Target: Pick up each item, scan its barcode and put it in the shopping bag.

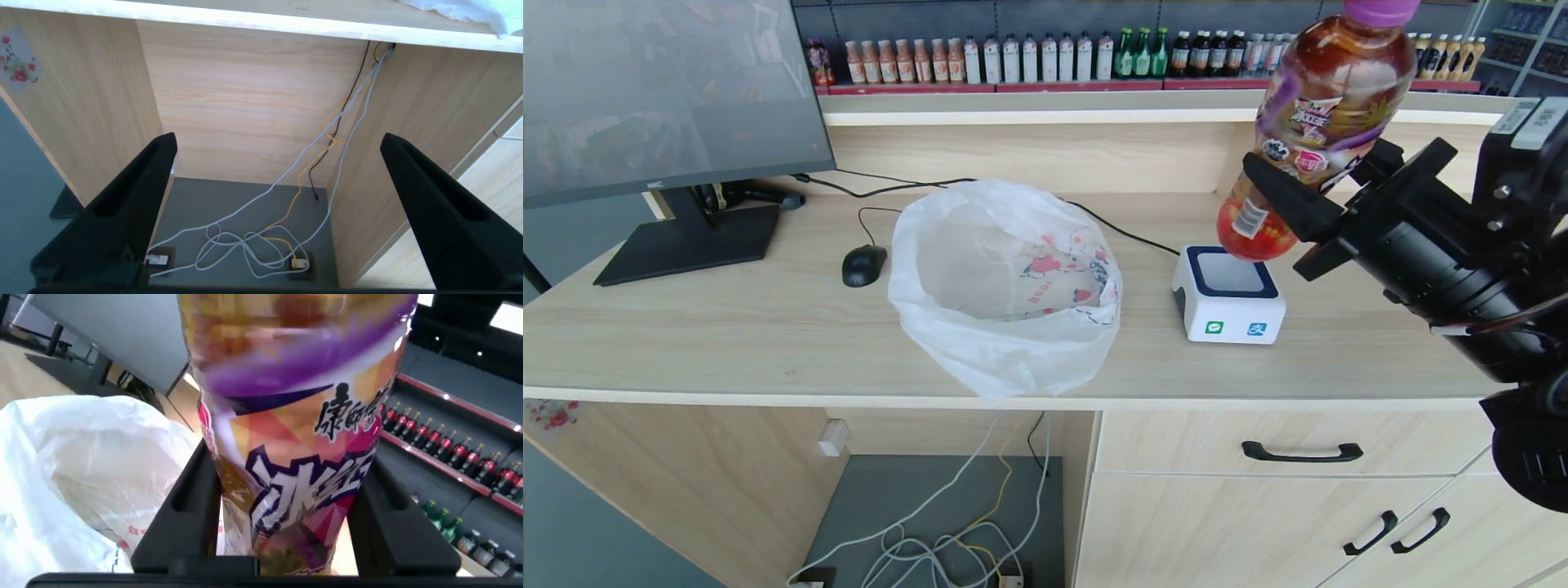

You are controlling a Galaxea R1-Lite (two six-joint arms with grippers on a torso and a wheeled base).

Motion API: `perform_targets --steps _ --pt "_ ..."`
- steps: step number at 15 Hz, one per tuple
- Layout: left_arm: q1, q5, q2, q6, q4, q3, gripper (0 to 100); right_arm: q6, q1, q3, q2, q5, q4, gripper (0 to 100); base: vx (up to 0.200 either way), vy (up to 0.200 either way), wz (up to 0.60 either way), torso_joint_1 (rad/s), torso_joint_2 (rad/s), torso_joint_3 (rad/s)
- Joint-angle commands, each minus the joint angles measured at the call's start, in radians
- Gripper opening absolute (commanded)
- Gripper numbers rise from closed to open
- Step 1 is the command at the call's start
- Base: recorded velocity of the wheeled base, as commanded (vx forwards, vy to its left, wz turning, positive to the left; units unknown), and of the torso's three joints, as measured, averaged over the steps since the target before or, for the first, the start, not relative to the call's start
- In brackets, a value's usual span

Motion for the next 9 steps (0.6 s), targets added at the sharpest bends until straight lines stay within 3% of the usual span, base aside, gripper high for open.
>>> perform_targets --steps 1,3,5,9 --pt "0.000 0.000 0.000 0.000 0.000 0.001 100 0.098 0.002 0.002 0.000 -0.094 -0.002 0 0.000 0.000 0.00 0.000 0.00 0.000" --pt "0.000 0.000 0.000 0.000 0.000 0.000 100 0.183 0.005 0.018 0.004 -0.221 -0.002 0 0.000 0.000 0.00 0.000 0.00 0.000" --pt "0.000 0.000 0.000 0.000 0.000 0.001 100 0.184 0.022 0.035 0.020 -0.343 -0.002 0 0.000 0.000 0.00 0.000 0.00 0.000" --pt "0.000 0.000 0.000 0.002 0.000 0.001 100 0.175 0.075 0.028 0.023 -0.367 -0.002 0 0.000 0.000 0.00 0.000 0.00 0.000"
